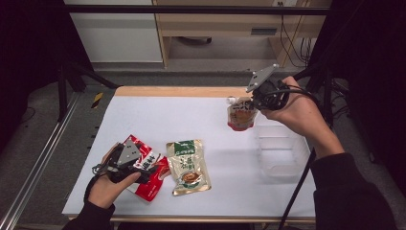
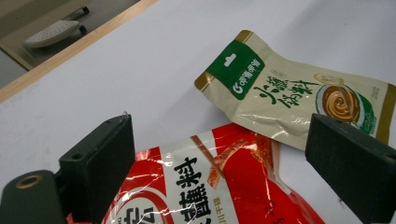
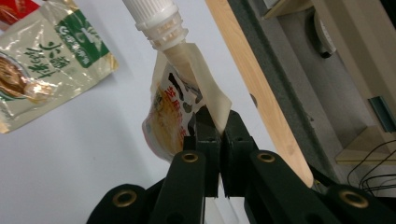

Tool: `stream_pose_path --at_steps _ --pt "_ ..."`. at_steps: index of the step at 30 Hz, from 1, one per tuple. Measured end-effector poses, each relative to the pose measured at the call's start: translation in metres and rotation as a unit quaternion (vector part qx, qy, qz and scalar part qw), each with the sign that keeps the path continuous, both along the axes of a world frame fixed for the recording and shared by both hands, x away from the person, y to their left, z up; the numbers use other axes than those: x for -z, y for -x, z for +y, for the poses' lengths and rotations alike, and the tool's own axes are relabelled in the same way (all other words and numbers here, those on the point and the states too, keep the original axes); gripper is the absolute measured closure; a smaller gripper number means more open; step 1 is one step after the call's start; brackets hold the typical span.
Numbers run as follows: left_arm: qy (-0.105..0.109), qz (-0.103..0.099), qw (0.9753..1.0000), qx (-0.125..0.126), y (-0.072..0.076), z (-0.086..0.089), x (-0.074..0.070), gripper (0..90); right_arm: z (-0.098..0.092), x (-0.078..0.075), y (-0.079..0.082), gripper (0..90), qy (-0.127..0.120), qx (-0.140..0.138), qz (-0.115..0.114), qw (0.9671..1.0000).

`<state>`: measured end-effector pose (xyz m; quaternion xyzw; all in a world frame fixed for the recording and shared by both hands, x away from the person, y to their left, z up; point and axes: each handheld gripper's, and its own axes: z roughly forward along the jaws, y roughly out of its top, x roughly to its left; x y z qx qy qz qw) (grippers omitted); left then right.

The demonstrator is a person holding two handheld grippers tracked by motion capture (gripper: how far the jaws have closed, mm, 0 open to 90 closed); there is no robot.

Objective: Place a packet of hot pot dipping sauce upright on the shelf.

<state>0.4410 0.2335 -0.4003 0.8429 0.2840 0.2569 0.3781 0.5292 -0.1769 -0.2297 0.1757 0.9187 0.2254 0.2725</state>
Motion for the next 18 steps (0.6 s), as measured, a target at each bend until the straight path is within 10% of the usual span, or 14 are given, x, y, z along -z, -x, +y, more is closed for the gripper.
stream_pose_path --at_steps 18 --pt "0.046 -0.003 0.9966 -0.068 0.004 0.038 0.027 8.8 -0.043 0.003 -0.024 87.9 -0.015 0.035 -0.017 0.9991"
